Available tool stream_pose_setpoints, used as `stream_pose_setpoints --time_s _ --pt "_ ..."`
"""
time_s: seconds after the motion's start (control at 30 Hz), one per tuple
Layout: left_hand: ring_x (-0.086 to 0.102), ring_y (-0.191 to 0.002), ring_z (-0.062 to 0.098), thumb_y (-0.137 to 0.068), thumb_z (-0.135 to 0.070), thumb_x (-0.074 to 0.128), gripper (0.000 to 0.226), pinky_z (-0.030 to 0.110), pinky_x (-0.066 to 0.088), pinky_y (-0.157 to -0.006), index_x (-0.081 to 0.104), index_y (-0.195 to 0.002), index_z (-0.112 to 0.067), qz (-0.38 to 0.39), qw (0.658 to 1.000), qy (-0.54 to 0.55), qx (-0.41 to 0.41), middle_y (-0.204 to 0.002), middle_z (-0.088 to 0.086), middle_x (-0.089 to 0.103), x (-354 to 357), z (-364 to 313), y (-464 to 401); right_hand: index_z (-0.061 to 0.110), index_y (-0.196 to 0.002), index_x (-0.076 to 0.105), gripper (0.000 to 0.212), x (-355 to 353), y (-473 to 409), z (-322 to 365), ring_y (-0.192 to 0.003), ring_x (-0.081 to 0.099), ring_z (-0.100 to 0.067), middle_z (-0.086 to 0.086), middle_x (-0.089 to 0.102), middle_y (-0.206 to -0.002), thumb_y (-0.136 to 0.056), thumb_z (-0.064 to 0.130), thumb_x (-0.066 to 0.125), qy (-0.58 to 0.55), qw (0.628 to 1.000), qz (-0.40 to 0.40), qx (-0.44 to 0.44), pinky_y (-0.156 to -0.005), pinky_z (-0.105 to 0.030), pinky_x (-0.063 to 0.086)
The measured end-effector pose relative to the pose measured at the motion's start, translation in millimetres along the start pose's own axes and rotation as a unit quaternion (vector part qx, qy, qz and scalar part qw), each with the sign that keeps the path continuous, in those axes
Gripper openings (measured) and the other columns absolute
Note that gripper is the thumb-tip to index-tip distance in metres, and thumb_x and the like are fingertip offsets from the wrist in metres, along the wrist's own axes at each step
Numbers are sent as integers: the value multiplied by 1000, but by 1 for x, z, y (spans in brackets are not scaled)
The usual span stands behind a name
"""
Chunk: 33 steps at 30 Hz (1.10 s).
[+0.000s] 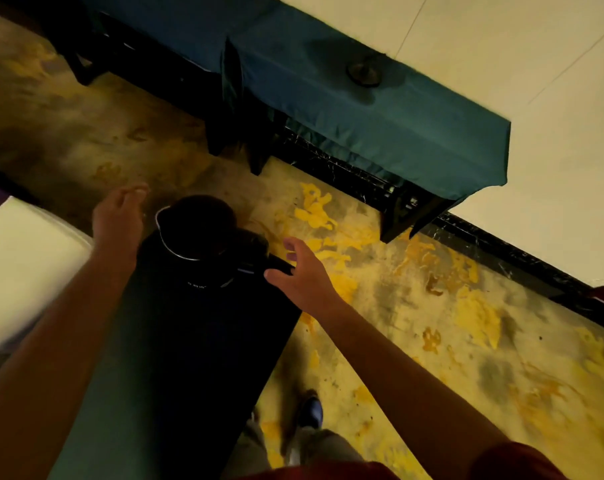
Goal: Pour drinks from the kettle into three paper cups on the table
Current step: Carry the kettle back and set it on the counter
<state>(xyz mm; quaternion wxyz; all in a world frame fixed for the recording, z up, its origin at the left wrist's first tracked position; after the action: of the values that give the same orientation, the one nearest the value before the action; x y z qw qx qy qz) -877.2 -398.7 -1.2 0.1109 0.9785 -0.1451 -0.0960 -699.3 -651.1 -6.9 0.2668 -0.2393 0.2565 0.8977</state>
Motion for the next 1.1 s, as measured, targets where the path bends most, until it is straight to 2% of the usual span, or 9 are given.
stream_pose_setpoints --time_s 0.1,0.23,0.33,0.47,0.57,0.67,0.83,0.97,1.1 --pt "66 -108 22 -86 -29 55 22 41 49 -103 76 -84 -33 43 999 -6 -1 -102 -4 73 21 5 -15 19 -150 39 77 15 -27 -2 -136 49 -20 -3 50 -149 -83 37 74 30 999 30 -2 -109 -41 45" --pt "69 -104 21 -89 -30 55 23 43 50 -102 76 -92 -24 72 997 -6 -7 -101 1 76 43 7 -18 20 -137 49 56 23 -46 -2 -102 61 -15 5 62 -113 -88 36 71 29 995 93 0 -73 -17 48" --pt "71 -100 21 -85 -33 56 24 45 51 -101 77 -91 -24 59 998 -9 -5 -93 0 78 45 12 -23 21 -128 56 43 25 -58 -2 -85 56 -9 13 56 -91 -90 35 71 37 993 110 -7 -61 -8 40" --pt "70 -89 2 -92 -26 55 21 25 53 -88 76 -90 -27 53 998 -12 -26 -84 -15 77 47 18 -23 25 -94 59 20 30 -74 1 -70 54 -3 12 56 -77 -86 35 75 58 992 110 -31 -54 -12 36" --pt "67 -86 -7 -93 -25 58 19 15 49 -83 76 -91 -31 79 996 -28 -29 -86 -23 75 52 22 -24 29 -85 55 22 36 -81 5 -65 52 4 14 54 -75 -87 31 76 46 986 160 -26 -52 -9 39" --pt "67 -90 -6 -92 -29 58 20 12 49 -80 77 -100 -28 96 994 -44 -29 -97 -17 75 52 22 -26 26 -85 61 17 39 -87 4 -62 57 8 10 57 -74 -87 28 77 22 982 188 -19 -52 -4 39" --pt "69 -102 9 -94 -33 56 29 23 51 -88 76 -109 -17 119 992 -16 -47 -112 0 75 53 20 -22 4 -104 66 20 41 -88 0 -58 57 9 7 59 -75 -86 10 74 -34 980 198 -3 -56 -13 42" --pt "72 -95 8 -98 -33 51 29 23 53 -89 76 -101 -18 135 987 17 -91 -104 -3 77 57 11 -20 10 -92 67 14 39 -88 6 -56 58 7 10 62 -66 -83 1 72 -79 981 179 -13 -58 -17 44" --pt "71 -101 10 -99 -32 45 37 22 53 -84 73 -115 -13 159 985 10 -60 -106 -5 77 65 -17 -10 12 -90 67 20 19 -76 14 -58 58 6 12 61 -68 -80 -4 73 -127 980 149 -40 -60 -14 46"
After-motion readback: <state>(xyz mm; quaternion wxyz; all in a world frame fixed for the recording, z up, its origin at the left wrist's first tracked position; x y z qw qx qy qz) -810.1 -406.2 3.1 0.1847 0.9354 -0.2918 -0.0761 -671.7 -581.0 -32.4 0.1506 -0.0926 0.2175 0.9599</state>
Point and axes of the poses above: each hand's wrist, its own y-axis away from the middle knuckle, its own x-axis out of the palm, z = x × y, the point moved 5 cm from there along -y, towards the middle knuckle
